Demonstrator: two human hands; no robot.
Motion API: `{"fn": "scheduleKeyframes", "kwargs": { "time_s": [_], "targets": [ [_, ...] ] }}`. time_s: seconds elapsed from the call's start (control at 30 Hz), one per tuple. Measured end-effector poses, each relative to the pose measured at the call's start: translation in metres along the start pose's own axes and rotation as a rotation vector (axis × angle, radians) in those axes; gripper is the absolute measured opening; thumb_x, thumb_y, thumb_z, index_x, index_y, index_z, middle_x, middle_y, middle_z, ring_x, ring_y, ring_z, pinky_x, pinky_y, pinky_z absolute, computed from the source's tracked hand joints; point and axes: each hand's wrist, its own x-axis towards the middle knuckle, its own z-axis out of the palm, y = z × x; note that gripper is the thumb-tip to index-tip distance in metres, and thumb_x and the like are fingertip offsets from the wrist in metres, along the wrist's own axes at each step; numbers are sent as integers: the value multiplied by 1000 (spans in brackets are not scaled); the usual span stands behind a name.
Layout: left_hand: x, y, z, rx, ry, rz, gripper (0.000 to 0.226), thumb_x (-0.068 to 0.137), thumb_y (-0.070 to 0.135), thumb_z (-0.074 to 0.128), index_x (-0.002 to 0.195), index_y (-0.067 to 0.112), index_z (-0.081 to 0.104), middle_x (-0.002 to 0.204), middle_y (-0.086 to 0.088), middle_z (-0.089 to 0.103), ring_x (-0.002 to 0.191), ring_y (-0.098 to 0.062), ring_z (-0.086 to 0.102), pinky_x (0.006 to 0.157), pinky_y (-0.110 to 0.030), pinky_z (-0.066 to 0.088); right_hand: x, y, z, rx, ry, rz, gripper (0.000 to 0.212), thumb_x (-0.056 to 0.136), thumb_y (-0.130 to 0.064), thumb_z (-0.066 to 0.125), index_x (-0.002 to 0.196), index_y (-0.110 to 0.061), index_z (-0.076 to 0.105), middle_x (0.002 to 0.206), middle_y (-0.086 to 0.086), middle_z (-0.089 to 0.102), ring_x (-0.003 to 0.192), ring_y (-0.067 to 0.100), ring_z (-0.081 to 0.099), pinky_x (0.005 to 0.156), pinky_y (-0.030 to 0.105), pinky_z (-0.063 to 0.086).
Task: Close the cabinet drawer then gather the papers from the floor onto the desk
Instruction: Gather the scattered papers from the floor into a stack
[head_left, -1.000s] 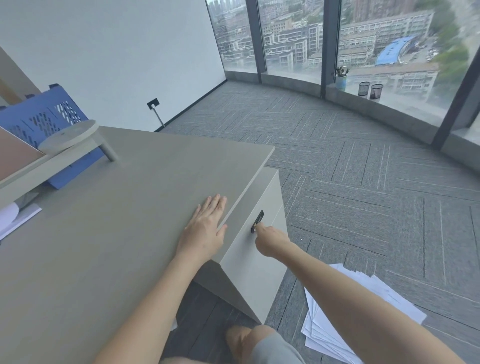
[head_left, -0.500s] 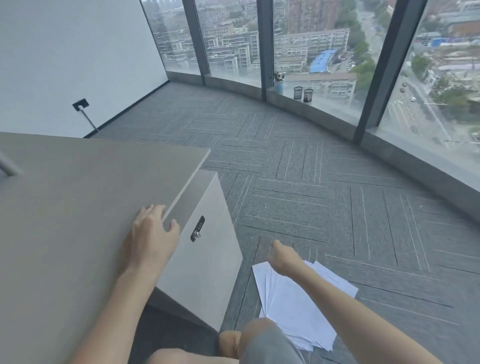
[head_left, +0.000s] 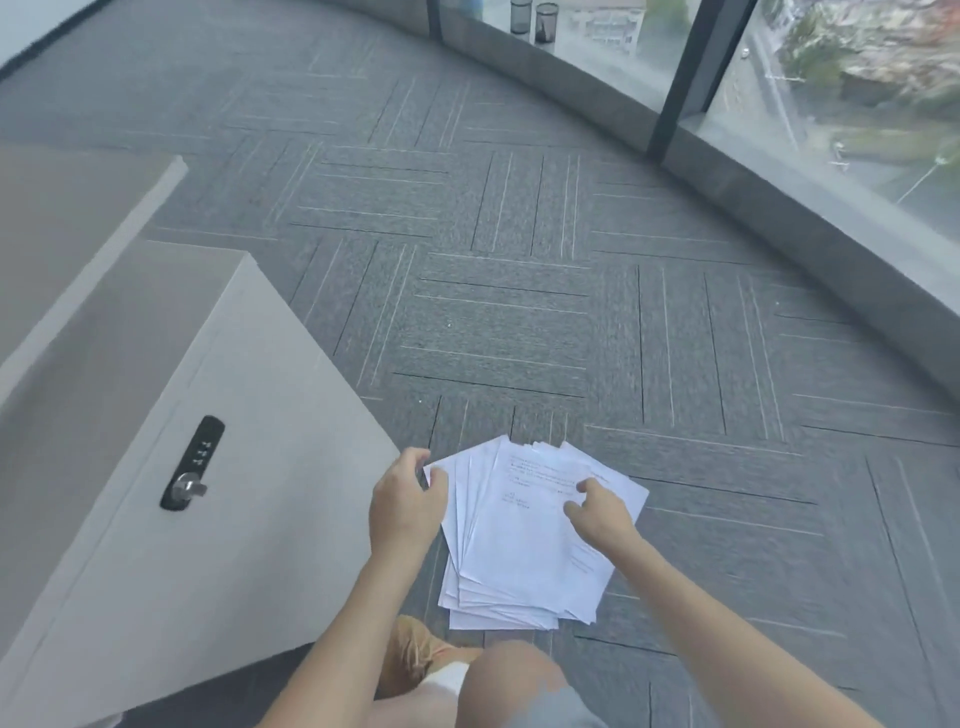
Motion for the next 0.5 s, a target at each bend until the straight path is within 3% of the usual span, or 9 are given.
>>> {"fn": "scheduleKeyframes", "kwargs": {
  "time_s": [0.13, 0.23, 0.4, 0.5],
  "targets": [
    [21, -39, 54, -35, -116, -209, 34, 87, 25, 55, 117, 12, 63, 120, -6, 69, 113, -26, 62, 94, -35, 47, 37, 32, 15, 37, -28, 98, 51, 96, -19, 49, 144, -5, 43, 135, 16, 60, 123, 31, 56, 87, 32, 42],
    [34, -63, 88, -60, -171, -333, 26, 85, 26, 57, 106, 14, 66, 111, -4, 71, 107, -27, 62, 91, -36, 48, 64, 52, 31, 65, -33, 164, 52, 95, -16, 48, 145, -5, 44, 135, 18, 59, 121, 32, 57, 79, 29, 39],
    [52, -94, 136, -112, -216, -434, 31, 85, 26, 59, 113, 12, 64, 107, -1, 67, 95, -20, 56, 81, -31, 40, 102, 77, 59, 106, -58, 273, 52, 96, -19, 49, 146, -5, 42, 144, 16, 52, 130, 32, 50, 91, 32, 40],
    [63, -111, 160, -122, -259, -500, 39, 84, 31, 59, 119, 14, 61, 105, 3, 62, 96, -21, 56, 86, -33, 43, 123, 94, 78, 201, -42, 360, 52, 96, -20, 47, 147, -7, 42, 147, 13, 49, 132, 30, 47, 88, 31, 37]
  ]
}}
